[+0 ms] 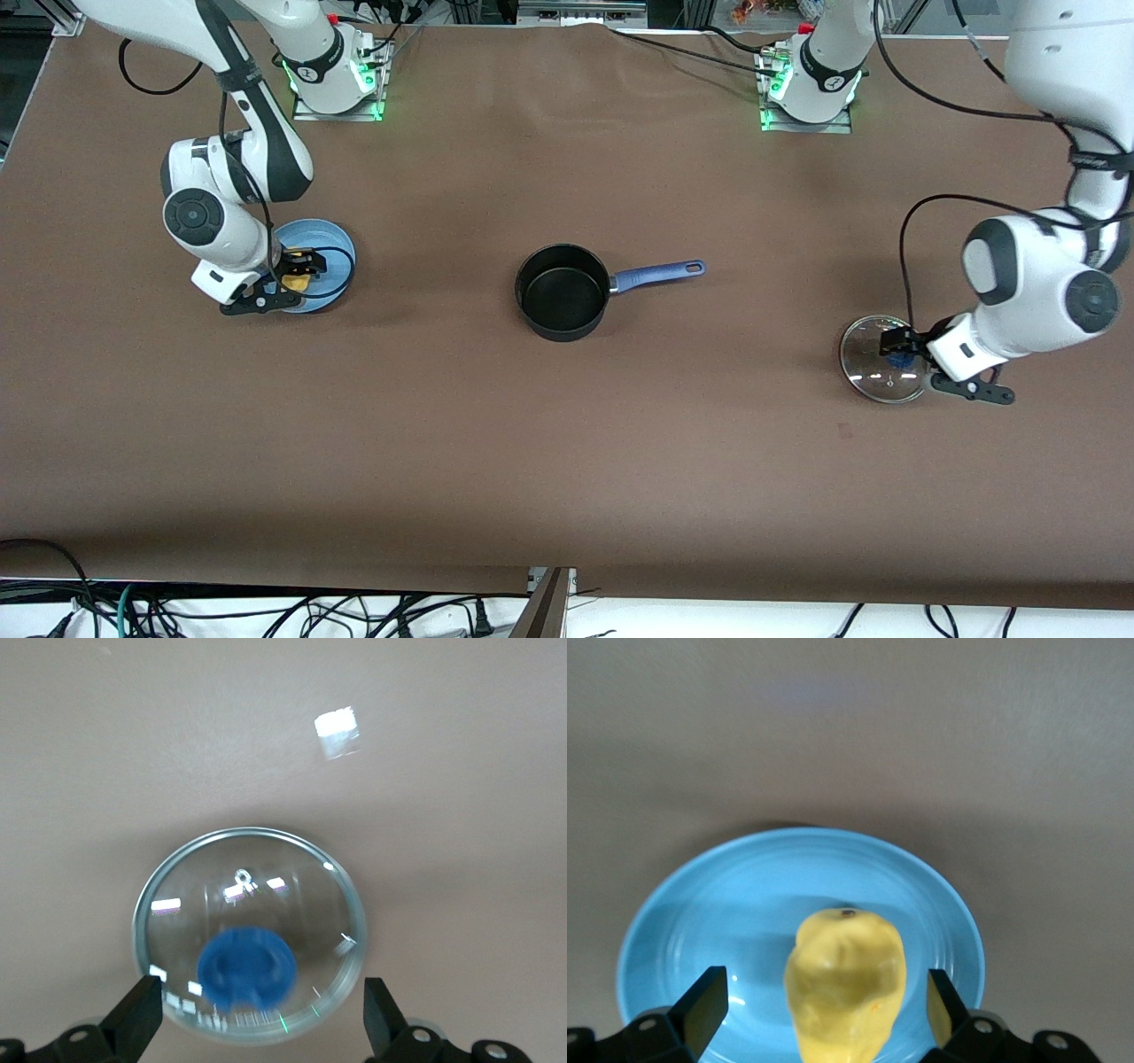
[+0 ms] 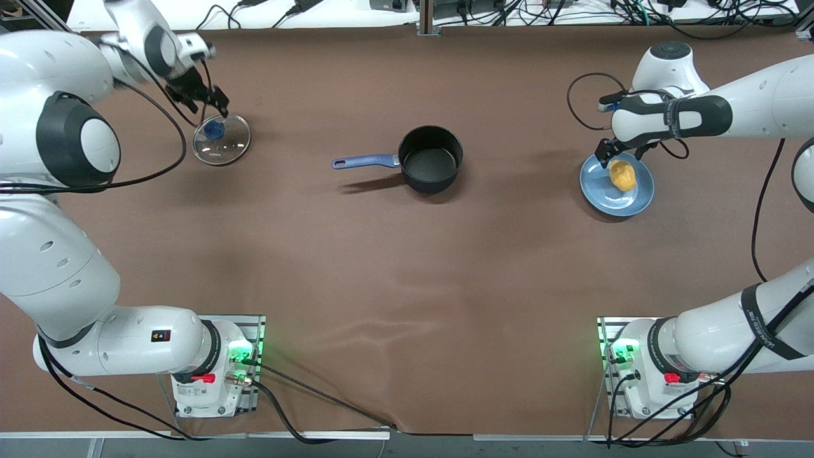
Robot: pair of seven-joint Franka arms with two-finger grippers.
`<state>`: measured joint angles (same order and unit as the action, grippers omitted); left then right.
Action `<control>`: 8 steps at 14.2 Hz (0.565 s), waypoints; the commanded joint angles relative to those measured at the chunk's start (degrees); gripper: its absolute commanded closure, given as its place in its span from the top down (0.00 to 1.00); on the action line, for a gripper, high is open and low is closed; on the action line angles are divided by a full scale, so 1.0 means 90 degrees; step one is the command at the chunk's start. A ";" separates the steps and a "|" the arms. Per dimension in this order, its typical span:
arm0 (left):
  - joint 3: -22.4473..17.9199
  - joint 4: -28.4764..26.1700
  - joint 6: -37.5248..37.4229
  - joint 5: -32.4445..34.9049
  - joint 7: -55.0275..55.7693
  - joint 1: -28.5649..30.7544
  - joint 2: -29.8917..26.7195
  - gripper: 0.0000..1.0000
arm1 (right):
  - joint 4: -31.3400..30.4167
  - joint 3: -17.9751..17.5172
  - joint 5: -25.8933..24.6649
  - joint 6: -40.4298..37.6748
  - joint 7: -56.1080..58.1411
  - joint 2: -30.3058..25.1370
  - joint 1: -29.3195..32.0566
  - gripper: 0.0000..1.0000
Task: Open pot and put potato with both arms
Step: 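Set the lid on the table while the right gripper reaches the potato, then grasp the potato with the right gripper while the left gripper withdraws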
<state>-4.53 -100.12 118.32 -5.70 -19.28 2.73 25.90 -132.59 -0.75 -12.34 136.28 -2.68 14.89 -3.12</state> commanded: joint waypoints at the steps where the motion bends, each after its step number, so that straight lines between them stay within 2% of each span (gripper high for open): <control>1: 0.0044 0.1346 -0.1853 0.0163 0.0539 -0.0049 -0.0250 1.00 | -0.0092 0.0122 -0.0123 0.0141 0.0034 0.0162 0.0005 0.86; 3: 0.0083 0.1885 -0.2723 0.0301 0.0900 -0.0059 -0.0542 1.00 | -0.0082 0.0122 -0.0133 0.0142 0.0034 0.0172 0.0005 0.56; 5: 0.0093 0.2091 -0.3378 0.0262 0.1359 -0.0059 -0.0903 1.00 | -0.0082 0.0122 -0.0133 0.0132 0.0034 0.0172 0.0005 0.37; 6: 0.0142 0.2092 -0.3584 0.0291 0.1622 -0.0078 -0.1079 1.00 | -0.0073 0.0122 -0.0133 0.0083 0.0034 0.0124 0.0005 0.33; 8: 0.0453 0.2198 -0.3830 0.0408 0.1975 -0.0040 -0.1305 1.00 | 0.0005 0.0064 -0.0123 -0.0198 -0.0005 -0.0090 0.0005 0.31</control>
<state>-2.84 -81.02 86.05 -4.25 -5.31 2.30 15.89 -132.46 0.18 -12.53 136.56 -2.65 16.60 -3.12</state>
